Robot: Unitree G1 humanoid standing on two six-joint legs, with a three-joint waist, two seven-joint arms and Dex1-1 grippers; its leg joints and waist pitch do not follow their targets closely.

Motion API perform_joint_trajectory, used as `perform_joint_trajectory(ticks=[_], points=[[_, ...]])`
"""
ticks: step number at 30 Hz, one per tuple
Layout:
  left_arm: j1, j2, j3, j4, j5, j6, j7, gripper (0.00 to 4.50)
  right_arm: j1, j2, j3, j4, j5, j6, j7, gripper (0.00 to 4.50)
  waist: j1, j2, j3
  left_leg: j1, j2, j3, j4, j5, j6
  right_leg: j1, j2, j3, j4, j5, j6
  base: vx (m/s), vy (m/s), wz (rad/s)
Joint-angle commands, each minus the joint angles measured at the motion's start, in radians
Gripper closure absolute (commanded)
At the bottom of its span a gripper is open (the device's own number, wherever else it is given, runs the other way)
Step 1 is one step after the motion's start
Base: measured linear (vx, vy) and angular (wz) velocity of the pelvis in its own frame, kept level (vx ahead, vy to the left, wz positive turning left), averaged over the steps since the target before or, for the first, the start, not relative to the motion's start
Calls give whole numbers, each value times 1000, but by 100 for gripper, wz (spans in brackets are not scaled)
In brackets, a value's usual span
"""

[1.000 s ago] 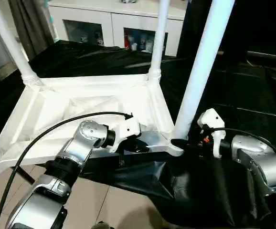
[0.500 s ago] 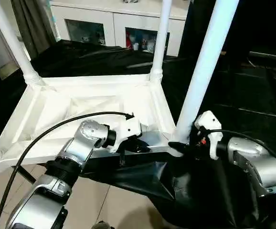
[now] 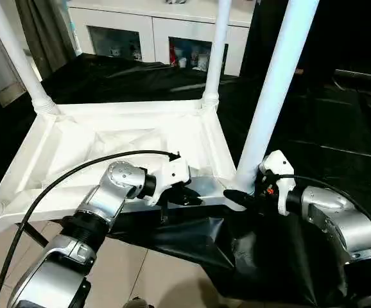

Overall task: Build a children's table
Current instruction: Rotate leg to tighten

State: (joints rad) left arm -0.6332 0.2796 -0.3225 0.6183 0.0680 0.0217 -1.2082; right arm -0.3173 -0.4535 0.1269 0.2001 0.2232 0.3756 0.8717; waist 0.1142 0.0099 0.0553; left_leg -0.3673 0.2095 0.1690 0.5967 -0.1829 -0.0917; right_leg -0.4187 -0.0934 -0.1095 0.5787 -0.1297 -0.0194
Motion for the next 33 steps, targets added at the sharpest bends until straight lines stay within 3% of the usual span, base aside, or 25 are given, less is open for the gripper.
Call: perform_joint_trajectory(ticks=[1,4,15,19,23,24,25,26,27,29,31,33], points=[[-8,-10,8,-66,-44,-15,-17,450,-18,-6,-7,5,-4,-16,-3,128,-1,-12,-78,6,18,2,-68,-189,63,66,-55,45,-65,-343,-150,0,0,0],[-6,-9,7,-68,-44,-15,-19,450,-15,-3,-7,3,-3,-16,0,160,-2,-12,-78,6,18,3,-68,-189,64,65,-54,45,-64,-343,-150,0,0,0],[-10,-13,10,-59,-40,-11,-5,450,-13,29,-32,27,-4,-41,-52,171,-3,-7,-78,7,17,2,-68,-196,58,65,-55,44,-67,-352,-147,0,0,0],[-59,-68,34,56,24,34,205,450,-45,122,-84,123,-24,-36,-242,171,-9,-6,-78,8,13,2,-68,-208,44,64,-52,40,-70,-370,-143,0,0,0],[-90,-112,54,117,32,73,308,450,-65,188,-108,185,-35,-46,-359,171,-17,-6,-75,10,9,3,-68,-221,36,61,-52,38,-81,-424,-122,0,0,0],[-135,-174,85,196,26,105,439,450,-115,265,-139,289,-58,-72,-540,172,-21,-9,-77,10,7,1,-67,-221,30,62,-53,35,-82,-434,-119,0,0,0],[-160,-209,101,242,22,121,509,450,-145,306,-155,349,-69,-87,-637,172,-26,-8,-76,9,4,3,-66,-223,26,58,-52,36,-82,-444,-119,0,0,0],[-163,-212,102,246,23,121,516,450,-148,310,-157,356,-69,-89,-646,172,-30,-6,-75,16,2,1,-64,-242,13,56,-53,30,-90,-494,-109,0,0,0],[-208,-266,101,334,38,115,632,450,-221,389,-176,463,-65,-136,-771,172,-30,-9,-75,14,-1,1,-64,-242,18,56,-55,29,-95,-508,-101,0,0,0],[-221,-279,95,361,50,105,665,450,-246,418,-185,489,-60,-154,-792,172,-29,-6,-78,12,0,-1,-65,-227,31,61,-52,29,-93,-478,-94,0,0,0],[-237,-292,101,372,47,90,663,450,-278,449,-174,497,-76,-172,-780,172,-28,-5,-80,7,3,0,-67,-206,54,64,-50,34,-82,-394,-118,0,0,0],[-239,-294,104,368,44,86,652,450,-282,451,-165,495,-86,-177,-765,172,-26,-6,-83,4,3,1,-66,-192,59,67,-51,36,-76,-365,-127,0,0,0]])
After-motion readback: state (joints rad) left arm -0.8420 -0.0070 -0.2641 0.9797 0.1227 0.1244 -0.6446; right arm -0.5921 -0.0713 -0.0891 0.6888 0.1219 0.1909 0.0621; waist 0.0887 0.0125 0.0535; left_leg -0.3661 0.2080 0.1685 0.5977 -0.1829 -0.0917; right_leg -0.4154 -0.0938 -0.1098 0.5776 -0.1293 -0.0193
